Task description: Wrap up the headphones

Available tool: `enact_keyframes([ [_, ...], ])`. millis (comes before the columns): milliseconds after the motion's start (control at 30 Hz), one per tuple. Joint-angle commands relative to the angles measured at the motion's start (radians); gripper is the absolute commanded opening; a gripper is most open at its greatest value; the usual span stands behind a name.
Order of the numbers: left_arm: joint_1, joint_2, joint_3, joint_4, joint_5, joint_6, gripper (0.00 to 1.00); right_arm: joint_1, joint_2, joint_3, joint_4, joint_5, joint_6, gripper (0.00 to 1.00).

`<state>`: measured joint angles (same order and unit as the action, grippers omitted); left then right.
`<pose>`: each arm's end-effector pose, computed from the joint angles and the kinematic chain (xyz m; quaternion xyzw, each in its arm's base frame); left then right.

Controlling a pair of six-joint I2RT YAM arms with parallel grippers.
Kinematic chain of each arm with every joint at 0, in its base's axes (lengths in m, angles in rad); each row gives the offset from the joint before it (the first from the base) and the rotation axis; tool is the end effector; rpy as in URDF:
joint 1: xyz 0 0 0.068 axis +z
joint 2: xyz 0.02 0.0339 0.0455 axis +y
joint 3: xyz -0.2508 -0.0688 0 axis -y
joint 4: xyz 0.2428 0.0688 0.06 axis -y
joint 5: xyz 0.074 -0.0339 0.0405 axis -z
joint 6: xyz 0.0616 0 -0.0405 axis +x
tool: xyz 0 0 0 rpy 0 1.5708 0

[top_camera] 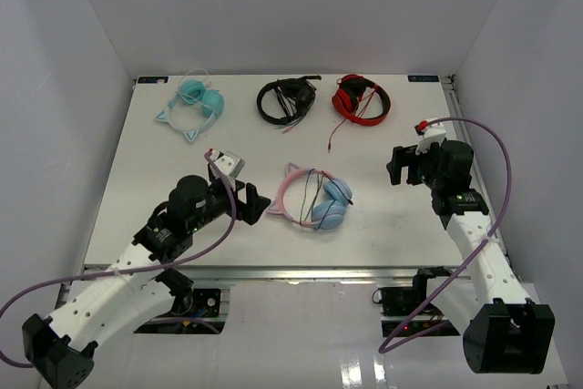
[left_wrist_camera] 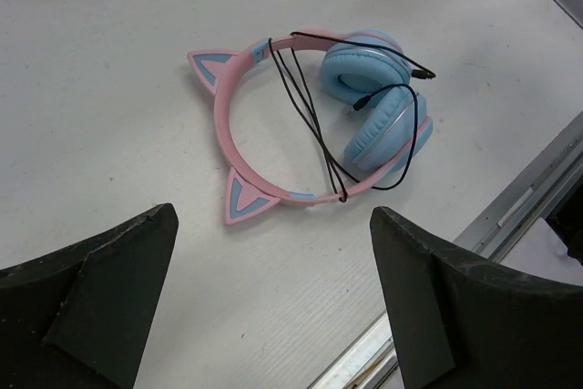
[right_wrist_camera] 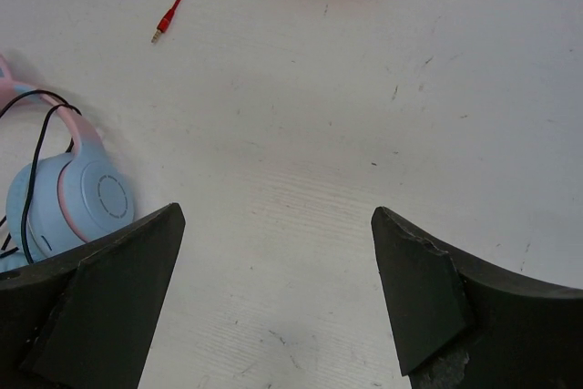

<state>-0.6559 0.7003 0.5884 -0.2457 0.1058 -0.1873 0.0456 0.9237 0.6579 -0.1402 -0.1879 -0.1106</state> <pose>0.1568 -0.1289 0.2603 0.2198 0.7910 -0.2726 0.5017 0.2416 0.0225 0.2546 -0.1163 0.8249 0.0605 0.5499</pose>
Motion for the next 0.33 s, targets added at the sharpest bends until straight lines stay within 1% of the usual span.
enact_keyframes([
  [0, 0.005, 0.052, 0.018, 0.025, 0.009, 0.023, 0.98, -0.007, -0.014, -0.018, 0.054, 0.003, 0.027, 0.90],
  [100, 0.004, 0.072, 0.023, 0.020, 0.021, 0.019, 0.98, -0.008, -0.038, -0.037, 0.060, 0.022, 0.014, 0.90],
  [300, 0.004, 0.053, 0.018, 0.022, 0.014, 0.013, 0.98, -0.013, -0.061, -0.070, 0.087, 0.015, 0.006, 0.90],
])
